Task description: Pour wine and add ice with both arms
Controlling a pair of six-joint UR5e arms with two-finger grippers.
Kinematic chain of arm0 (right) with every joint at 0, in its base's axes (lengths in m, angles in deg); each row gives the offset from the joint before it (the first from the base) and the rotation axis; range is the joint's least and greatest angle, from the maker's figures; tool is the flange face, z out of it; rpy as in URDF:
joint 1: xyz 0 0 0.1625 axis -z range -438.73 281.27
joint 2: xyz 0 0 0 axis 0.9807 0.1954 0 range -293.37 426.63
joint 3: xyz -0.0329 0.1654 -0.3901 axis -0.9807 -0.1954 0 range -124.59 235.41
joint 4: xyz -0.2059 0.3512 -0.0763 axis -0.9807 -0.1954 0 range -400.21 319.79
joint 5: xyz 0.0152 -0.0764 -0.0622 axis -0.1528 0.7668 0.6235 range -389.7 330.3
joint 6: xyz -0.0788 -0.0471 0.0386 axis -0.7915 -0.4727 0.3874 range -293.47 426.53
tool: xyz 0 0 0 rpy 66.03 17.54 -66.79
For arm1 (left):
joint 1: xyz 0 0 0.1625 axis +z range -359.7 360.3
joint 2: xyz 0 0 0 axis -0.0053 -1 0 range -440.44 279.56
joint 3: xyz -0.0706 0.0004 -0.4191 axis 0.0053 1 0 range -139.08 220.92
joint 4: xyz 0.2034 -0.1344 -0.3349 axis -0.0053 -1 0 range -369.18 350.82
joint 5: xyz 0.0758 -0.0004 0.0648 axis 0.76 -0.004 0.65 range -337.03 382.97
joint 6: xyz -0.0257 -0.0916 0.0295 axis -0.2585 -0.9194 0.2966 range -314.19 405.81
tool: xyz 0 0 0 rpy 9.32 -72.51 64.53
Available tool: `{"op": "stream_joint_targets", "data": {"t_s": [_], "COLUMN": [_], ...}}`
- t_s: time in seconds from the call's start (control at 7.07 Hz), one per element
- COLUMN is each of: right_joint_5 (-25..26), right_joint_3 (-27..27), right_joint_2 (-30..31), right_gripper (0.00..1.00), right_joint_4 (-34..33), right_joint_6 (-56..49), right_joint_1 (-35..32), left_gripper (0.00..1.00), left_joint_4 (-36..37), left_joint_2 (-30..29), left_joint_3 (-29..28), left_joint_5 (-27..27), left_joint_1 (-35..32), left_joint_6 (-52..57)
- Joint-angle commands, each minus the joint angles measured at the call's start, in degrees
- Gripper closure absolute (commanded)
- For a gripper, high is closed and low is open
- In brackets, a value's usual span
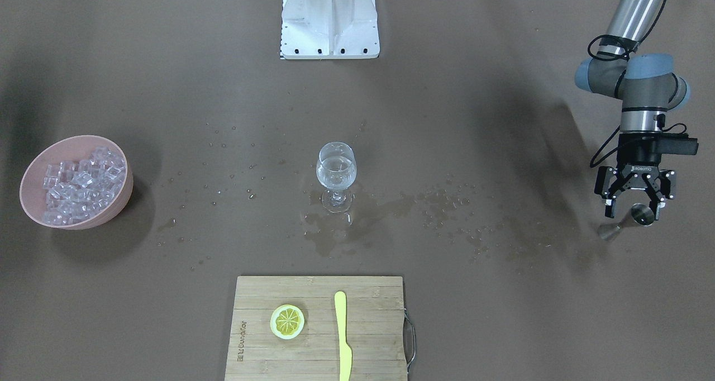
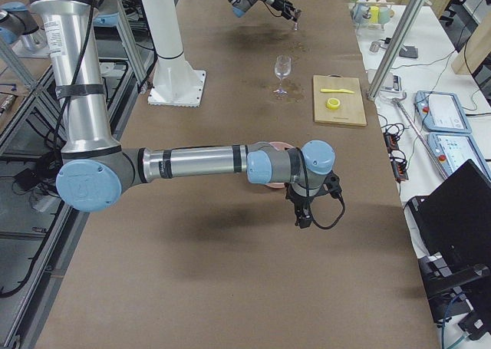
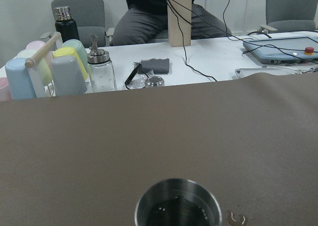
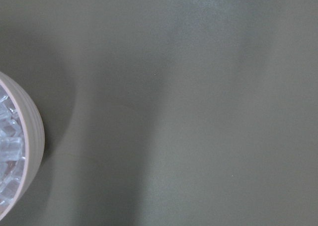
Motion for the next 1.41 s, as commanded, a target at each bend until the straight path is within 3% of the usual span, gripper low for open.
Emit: {"op": "stream_joint_targets", "data": {"t_s": [0.0, 0.71, 0.85, 1.13, 1.27], "right_joint_5": [0.0, 0.0, -0.1, 0.0, 0.0], "right_joint_3": [0.1, 0.5, 0.6, 0.6, 0.7], "right_joint_2": [0.0, -0.1, -0.1, -0.1, -0.1], "right_gripper": [0.00, 0.00, 0.00, 0.00, 0.00], "right_joint_4": [0.0, 0.0, 0.0, 0.0, 0.0], "right_joint_6": [0.2, 0.2, 0.2, 0.2, 0.2], "right_joint_1": [0.1, 0.2, 0.2, 0.2, 0.2], "left_gripper": [0.05, 0.10, 0.28, 1.00, 1.00], "left_joint_4": [-2.2, -2.2, -2.3, -2.3, -2.1], "left_joint_2": [-2.7, -3.3, -3.3, -3.4, -3.4], "left_joint_3": [-4.5, -6.0, -5.9, -5.6, -5.1], "left_joint_5": [2.9, 2.1, 2.2, 2.1, 1.1], "left_joint_1": [2.1, 2.0, 2.0, 1.8, 1.0], "left_joint_6": [0.0, -0.3, -0.5, -4.2, -4.2]}}
